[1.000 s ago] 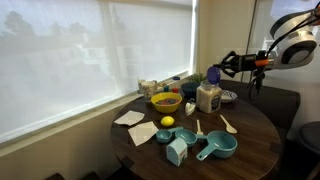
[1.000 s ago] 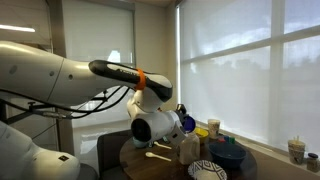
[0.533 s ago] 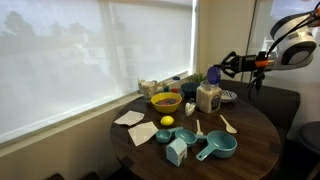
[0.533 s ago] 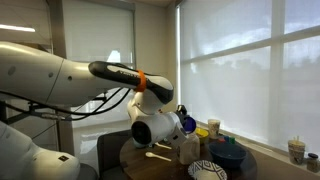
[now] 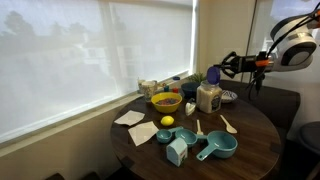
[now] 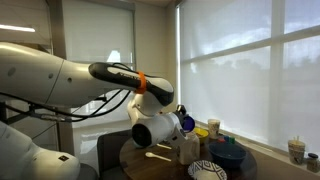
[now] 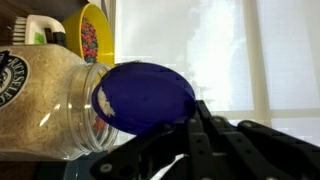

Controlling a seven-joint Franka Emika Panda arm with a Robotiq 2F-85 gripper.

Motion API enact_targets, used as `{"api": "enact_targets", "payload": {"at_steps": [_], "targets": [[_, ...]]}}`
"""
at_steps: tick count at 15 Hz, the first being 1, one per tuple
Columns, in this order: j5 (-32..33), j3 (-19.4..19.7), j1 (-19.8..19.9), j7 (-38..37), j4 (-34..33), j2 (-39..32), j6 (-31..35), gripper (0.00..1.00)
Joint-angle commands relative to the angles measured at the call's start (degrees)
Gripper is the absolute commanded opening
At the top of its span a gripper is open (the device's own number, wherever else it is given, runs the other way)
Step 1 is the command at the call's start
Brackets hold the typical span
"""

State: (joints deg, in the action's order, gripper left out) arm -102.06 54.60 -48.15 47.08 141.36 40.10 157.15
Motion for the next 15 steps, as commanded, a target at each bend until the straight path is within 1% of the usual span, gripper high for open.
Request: {"api": "enact_targets", "payload": {"at_steps": [1, 2, 3, 4, 5, 6, 7, 8, 9, 10, 11, 12, 13, 15], "targets": [[-0.69, 0.67, -0.28, -0.05, 0.86, 1.35, -1.40, 0.01], [5.38, -1.23, 0.63, -2.37, 1.30, -1.62, 2.40, 0.01], [0.32, 0.50, -0.25, -0.40, 1.05, 1.47, -1.41, 0.01], [6.00, -1.17, 0.56, -2.48, 1.39, -1.17, 1.58, 0.01], [2.07, 0.17, -0.07, -1.04, 1.15, 0.88, -0.85, 0.01], [7.21, -1.46, 0.80, -2.52, 1.48, -1.51, 1.97, 0.01], [2.72, -0.10, 0.07, -0.54, 1.02, 0.67, -0.40, 0.01], [6.24, -1.40, 0.77, -1.70, 1.24, -1.17, 1.97, 0.01], [0.52, 0.12, -0.12, 0.08, 0.62, 1.43, -0.56, 0.01], [4.02, -0.94, 0.63, -0.81, 0.88, -0.36, 1.22, 0.01], [0.14, -0.02, 0.29, 0.75, 0.54, 1.05, -0.10, 0.01], [0.39, -0.38, 0.51, 0.75, 0.41, 0.68, 0.36, 0.01], [-2.06, -0.04, 0.49, 1.89, 0.15, 1.06, -0.03, 0.01], [-2.97, -0.28, 0.99, 2.12, -0.02, 0.21, 0.77, 0.01]]}}
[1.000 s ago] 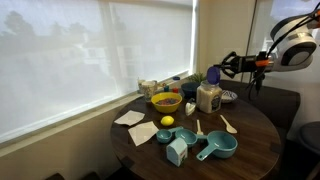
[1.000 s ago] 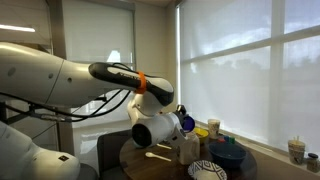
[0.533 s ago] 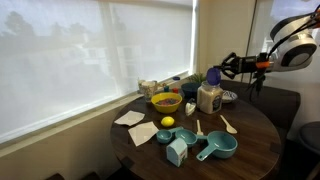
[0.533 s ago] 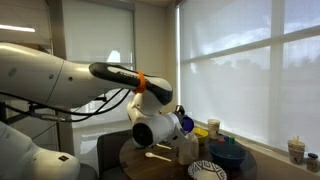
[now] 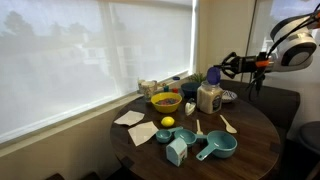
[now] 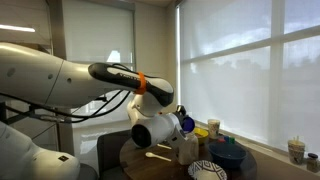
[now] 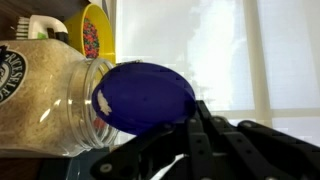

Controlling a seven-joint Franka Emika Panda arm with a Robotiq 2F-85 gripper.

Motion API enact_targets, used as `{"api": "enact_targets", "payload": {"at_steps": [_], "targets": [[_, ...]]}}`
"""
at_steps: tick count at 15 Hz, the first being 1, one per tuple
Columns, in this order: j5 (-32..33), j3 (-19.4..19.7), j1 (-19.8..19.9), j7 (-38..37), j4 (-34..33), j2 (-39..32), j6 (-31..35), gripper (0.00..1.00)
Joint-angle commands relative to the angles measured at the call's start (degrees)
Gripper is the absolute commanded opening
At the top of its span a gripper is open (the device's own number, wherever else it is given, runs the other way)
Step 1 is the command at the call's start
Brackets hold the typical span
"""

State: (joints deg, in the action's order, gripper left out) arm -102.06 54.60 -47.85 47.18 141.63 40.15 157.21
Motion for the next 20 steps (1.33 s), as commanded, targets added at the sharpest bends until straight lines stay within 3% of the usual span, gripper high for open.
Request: {"api": "enact_targets", "payload": {"at_steps": [1, 4, 6, 11, 12, 14, 16, 17, 18, 19, 20], "targets": [[-3.37, -0.32, 0.77, 1.47, -0.26, 0.14, 0.90, 0.01], [-4.08, -0.07, 1.03, 2.25, -0.17, 0.50, -0.39, 0.01], [-7.96, 0.95, 0.71, 2.61, -0.23, 2.13, -3.24, 0.01], [-5.84, 0.70, 0.78, -0.17, 0.66, 1.11, -2.40, 0.01], [-2.52, -0.07, 0.93, -1.54, 1.08, 0.10, -0.54, 0.01], [-5.70, 1.13, 0.14, -1.74, 1.57, 2.44, -3.65, 0.01], [-0.52, -0.54, 0.69, -4.24, 1.71, -0.36, 0.07, 0.01], [-4.16, 0.75, 0.32, -2.07, 1.63, 1.55, -3.18, 0.01], [-0.34, -0.03, 0.48, -3.54, 1.66, 0.42, -1.77, 0.01], [-2.75, 0.88, 0.35, -2.15, 1.69, 1.74, -3.97, 0.01], [1.20, -7.69, 11.95, -9.66, 2.83, -10.62, -10.68, 0.01]]}}
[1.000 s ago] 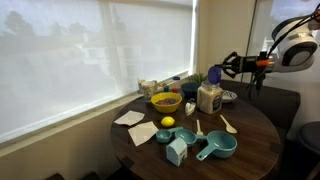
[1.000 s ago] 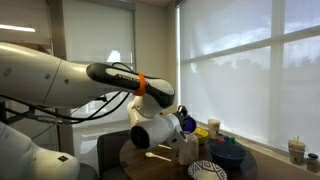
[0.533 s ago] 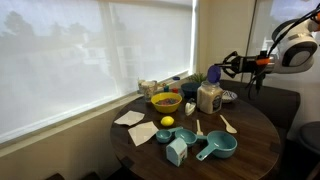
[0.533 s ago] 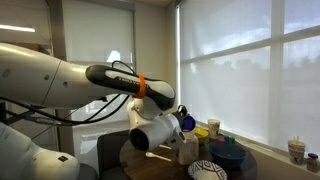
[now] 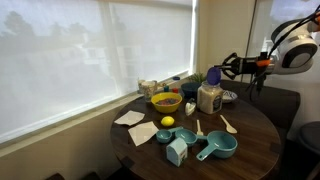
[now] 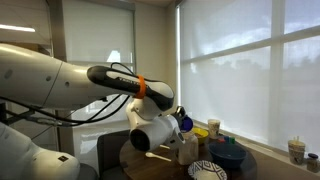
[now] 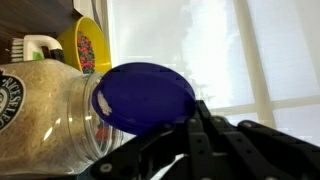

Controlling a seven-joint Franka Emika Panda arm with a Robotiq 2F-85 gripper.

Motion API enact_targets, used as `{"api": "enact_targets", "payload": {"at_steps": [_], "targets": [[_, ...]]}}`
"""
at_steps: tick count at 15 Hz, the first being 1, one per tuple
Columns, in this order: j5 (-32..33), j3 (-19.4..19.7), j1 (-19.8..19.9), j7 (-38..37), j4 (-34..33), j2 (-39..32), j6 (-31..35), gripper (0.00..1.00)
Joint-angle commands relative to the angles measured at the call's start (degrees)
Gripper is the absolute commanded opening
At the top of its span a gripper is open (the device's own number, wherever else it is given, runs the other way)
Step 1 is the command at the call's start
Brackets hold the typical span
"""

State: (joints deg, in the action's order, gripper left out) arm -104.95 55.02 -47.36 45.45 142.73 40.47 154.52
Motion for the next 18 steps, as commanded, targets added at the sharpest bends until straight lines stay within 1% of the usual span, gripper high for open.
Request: {"api": "enact_targets", "payload": {"at_steps": [1, 2, 3, 4, 5, 6, 7, 8, 10, 11, 13, 14, 15, 17, 18], "targets": [[0.07, -0.18, 1.00, -1.01, 0.88, 1.04, -3.70, 0.01], [4.35, -10.09, 14.53, -7.13, 2.02, -11.62, -10.56, 0.01], [-2.63, -9.00, 14.88, -5.02, 1.91, -9.00, -16.28, 0.01], [1.41, -13.33, 19.41, -7.03, 2.03, -12.13, -16.31, 0.01], [-1.96, -14.75, 23.11, -6.61, 2.61, -13.05, -22.09, 0.01], [-0.27, -18.77, 27.24, -8.01, 2.85, -13.55, -22.18, 0.01], [-2.42, -21.21, 31.45, -7.68, 3.36, -15.06, -26.58, 0.01], [-1.44, -24.98, 35.57, -8.69, 3.38, -15.75, -27.17, 0.01], [-2.33, -31.52, 43.48, -10.26, 3.61, -16.97, -30.59, 0.01], [-2.33, -34.21, 46.62, -10.43, 3.76, -17.27, -31.46, 0.01], [-1.62, -37.78, 51.14, -10.18, 4.07, -17.50, -32.97, 0.01], [-1.49, -39.23, 52.80, -10.19, 4.07, -17.57, -33.29, 0.04], [-1.38, -40.22, 54.01, -10.10, 4.11, -17.58, -33.58, 0.04], [-1.31, -40.91, 54.78, -10.06, 4.10, -17.55, -33.61, 0.04], [-1.31, -40.96, 54.80, -10.06, 4.10, -17.55, -33.61, 0.01]]}}
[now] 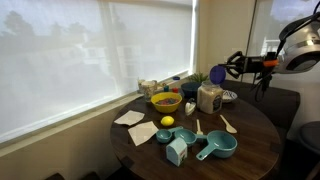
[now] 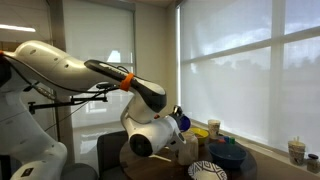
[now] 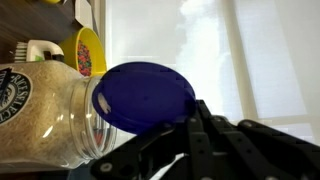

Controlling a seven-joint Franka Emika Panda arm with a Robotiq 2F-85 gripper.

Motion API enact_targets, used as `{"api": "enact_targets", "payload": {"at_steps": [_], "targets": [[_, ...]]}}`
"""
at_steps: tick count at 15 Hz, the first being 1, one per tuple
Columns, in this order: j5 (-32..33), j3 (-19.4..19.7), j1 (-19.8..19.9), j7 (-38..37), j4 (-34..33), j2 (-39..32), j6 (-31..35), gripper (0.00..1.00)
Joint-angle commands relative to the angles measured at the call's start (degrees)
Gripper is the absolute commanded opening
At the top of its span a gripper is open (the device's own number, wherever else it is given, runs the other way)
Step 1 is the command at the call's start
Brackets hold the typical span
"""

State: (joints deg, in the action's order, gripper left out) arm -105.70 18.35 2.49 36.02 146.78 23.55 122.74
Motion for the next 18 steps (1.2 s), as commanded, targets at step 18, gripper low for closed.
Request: {"api": "enact_targets", "payload": {"at_steps": [18], "targets": [[-14.38, -4.65, 11.79, -9.27, 3.29, -6.84, -21.54, 0.01]]}}
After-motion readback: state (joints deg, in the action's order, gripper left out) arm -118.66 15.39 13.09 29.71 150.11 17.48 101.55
